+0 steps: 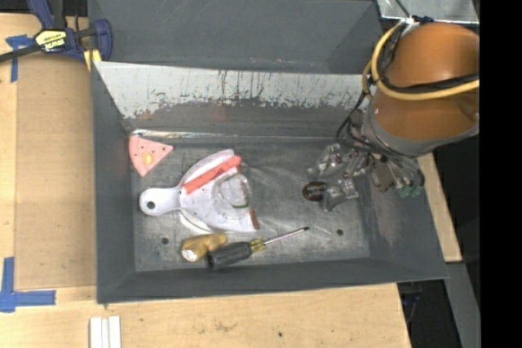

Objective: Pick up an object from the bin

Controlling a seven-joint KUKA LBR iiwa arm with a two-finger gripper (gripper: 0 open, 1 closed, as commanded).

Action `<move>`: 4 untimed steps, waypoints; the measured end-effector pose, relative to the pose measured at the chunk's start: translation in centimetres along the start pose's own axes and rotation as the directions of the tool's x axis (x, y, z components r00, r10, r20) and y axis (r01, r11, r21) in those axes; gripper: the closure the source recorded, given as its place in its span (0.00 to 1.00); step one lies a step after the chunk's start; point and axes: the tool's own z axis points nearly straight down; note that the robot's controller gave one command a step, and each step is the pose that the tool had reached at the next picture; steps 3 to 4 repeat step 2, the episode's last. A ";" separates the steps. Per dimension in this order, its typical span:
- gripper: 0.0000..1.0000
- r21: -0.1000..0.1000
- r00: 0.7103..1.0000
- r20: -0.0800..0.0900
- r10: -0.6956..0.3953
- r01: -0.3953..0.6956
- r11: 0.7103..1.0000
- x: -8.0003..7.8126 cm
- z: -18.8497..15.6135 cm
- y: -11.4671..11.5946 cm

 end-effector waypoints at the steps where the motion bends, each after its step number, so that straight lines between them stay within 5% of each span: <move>1: 1.00 0.000 1.000 0.000 0.000 0.000 1.000 0.0 0.0 0.0; 4: 1.00 -0.001 1.000 -0.010 0.004 -0.004 1.000 -0.7 -0.7 0.2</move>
Offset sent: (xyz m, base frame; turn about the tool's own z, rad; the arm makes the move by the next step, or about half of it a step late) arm 0.0494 0.0299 0.0545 0.0028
